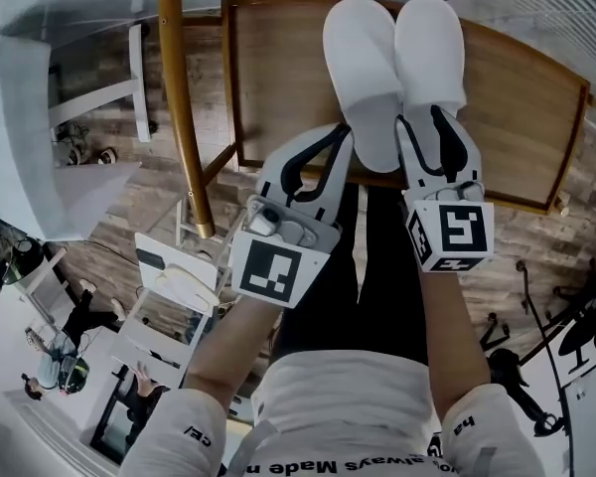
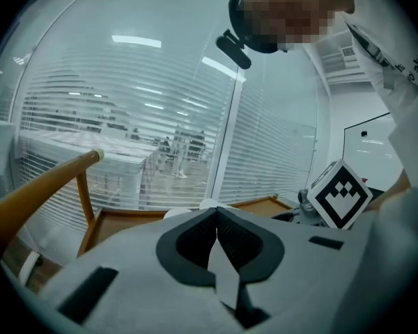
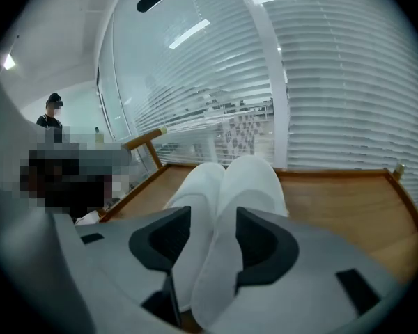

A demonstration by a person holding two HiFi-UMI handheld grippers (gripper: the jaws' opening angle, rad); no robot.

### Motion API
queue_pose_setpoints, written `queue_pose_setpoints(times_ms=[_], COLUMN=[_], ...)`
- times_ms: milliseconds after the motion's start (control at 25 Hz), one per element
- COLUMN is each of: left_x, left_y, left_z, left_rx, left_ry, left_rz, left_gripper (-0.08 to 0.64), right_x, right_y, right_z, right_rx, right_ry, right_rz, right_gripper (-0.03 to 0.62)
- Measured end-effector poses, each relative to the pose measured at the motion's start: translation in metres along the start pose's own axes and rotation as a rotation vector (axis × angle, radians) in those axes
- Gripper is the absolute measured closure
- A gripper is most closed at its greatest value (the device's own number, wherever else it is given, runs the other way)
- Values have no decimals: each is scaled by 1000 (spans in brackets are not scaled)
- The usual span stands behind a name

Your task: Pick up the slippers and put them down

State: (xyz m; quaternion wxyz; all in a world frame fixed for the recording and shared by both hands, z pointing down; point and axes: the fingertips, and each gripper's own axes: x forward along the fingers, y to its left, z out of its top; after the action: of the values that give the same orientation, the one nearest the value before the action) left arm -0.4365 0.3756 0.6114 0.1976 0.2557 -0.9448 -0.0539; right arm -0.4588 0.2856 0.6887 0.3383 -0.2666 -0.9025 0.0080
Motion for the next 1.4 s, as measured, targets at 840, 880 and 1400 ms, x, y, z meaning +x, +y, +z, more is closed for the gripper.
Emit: queue_pose_setpoints(times_ms=[840,880,1400], left_x=[18,18,7], left_y=[22,22,17], left_z=[-18,-16,16], left_rx=[-59,-60,-54], left_ry=[-2,-4,-34], left_rz=[12,13,25], left_gripper=[548,548,548], right_x=[55,55,16], right_y=[-9,-9,-14], right_z=[14,15,48], right_rx=[-158,-160,-162], right_ry=[-85,-91,-182], right_rz=[-124,-123,-132], right_gripper=[408,410,419])
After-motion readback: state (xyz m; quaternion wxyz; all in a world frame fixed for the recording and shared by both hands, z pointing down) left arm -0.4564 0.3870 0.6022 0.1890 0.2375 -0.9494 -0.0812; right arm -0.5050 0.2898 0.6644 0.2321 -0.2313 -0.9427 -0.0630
